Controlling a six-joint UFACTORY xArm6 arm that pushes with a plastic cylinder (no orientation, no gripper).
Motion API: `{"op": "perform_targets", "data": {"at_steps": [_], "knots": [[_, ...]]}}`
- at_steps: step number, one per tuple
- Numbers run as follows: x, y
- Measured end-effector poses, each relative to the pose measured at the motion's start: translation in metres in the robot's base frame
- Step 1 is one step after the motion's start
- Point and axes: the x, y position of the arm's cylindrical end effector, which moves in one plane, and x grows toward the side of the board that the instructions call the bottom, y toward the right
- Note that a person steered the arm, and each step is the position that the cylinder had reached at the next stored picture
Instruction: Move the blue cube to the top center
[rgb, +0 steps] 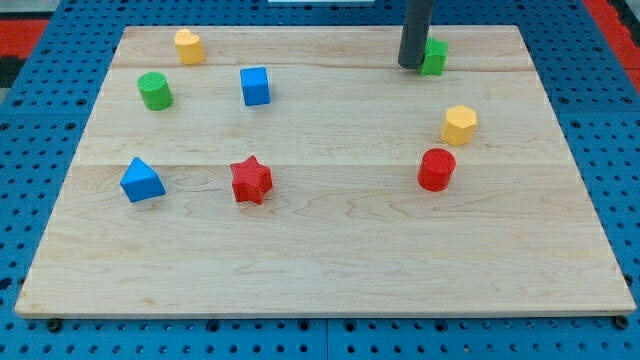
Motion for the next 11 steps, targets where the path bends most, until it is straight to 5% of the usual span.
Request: {"op": "perform_targets", "data": {"at_steps": [2, 4, 11], "knots": [[0.097, -0.142], [0.064, -0.220], [0.004, -0.138]]}}
